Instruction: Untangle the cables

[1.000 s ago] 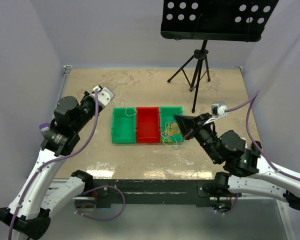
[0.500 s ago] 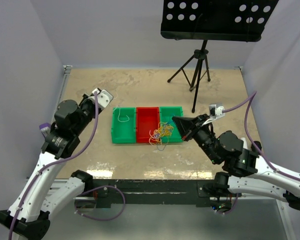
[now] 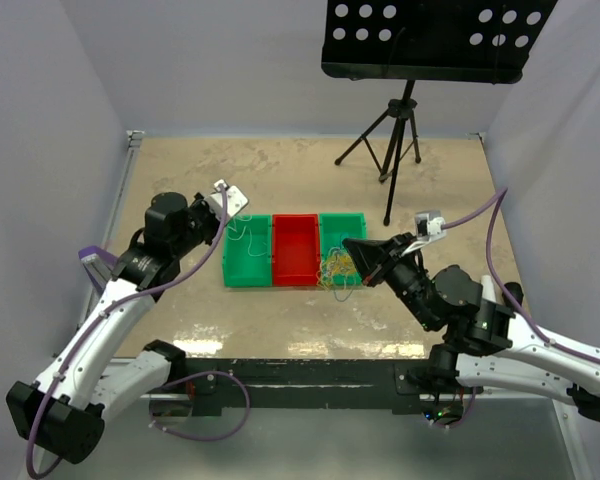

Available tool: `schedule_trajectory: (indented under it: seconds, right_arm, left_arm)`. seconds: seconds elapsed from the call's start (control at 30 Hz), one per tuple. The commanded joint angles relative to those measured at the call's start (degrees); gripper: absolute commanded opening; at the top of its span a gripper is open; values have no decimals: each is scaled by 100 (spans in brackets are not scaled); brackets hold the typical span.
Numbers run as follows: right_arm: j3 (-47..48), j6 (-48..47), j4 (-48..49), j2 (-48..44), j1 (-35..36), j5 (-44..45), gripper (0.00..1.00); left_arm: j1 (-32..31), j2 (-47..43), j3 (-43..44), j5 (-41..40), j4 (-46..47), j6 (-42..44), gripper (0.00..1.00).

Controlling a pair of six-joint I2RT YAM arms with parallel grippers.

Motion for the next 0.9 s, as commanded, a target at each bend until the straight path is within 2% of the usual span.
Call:
schedule_trajectory:
  seconds: [0.0, 0.23, 0.47, 0.77, 0.87]
  right_arm:
    - [-70, 192, 233, -124, 14, -147, 0]
    - [-175, 289, 348, -124, 14, -287, 0]
    - [-211, 333, 462, -71, 14, -411, 0]
    - [-175, 368, 488, 43, 14, -481, 0]
    - [-245, 456, 532, 26, 14, -542, 0]
  left_arm:
    - [-4, 282, -123, 369, 352, -317, 0]
    - [-12, 1108, -220, 430, 510, -748, 0]
    - [-83, 2058, -273, 18, 808, -977, 0]
    - [-320, 2375, -563, -185, 1310, -976, 0]
    - [-364, 2498, -642, -150, 1450, -1047, 4]
